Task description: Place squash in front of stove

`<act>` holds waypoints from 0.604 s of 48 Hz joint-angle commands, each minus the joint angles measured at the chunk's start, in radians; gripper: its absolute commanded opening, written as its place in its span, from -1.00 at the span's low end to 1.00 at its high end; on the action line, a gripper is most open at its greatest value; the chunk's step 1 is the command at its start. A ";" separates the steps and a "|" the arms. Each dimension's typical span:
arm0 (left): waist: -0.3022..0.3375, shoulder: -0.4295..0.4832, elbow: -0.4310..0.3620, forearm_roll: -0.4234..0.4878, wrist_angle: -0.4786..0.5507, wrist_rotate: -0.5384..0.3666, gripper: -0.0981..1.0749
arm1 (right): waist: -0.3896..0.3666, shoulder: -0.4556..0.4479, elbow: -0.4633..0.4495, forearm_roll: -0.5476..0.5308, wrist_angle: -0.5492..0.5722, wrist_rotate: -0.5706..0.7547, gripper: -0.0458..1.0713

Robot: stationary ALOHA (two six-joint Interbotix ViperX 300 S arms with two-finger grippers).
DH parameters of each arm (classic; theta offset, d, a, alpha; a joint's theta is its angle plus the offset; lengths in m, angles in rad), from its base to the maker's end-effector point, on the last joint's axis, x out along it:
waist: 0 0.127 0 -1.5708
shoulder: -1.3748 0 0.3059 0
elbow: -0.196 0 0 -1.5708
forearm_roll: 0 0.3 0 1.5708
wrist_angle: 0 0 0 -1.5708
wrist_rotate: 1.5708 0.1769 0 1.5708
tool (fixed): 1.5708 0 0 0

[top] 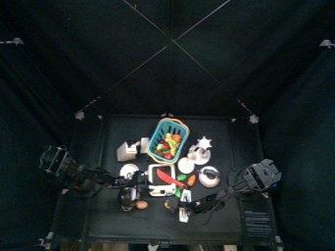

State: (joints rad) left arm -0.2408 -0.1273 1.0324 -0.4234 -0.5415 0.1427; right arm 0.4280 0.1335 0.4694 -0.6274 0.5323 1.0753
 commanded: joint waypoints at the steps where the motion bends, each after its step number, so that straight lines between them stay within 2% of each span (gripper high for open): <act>1: 0.003 -0.009 -0.011 -0.005 0.006 0.000 0.39 | -0.006 -0.035 -0.026 -0.002 -0.011 0.002 0.25; 17: 0.003 -0.011 -0.011 -0.002 0.011 0.005 0.39 | -0.023 0.041 -0.066 0.009 -0.117 0.003 0.25; 29: 0.003 -0.011 -0.009 0.006 0.011 0.008 0.39 | -0.055 0.078 -0.074 0.106 -0.150 0.003 0.28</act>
State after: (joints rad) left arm -0.2393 -0.1289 1.0324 -0.4249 -0.5277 0.1488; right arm 0.3927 0.2270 0.4157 -0.5522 0.3896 1.0784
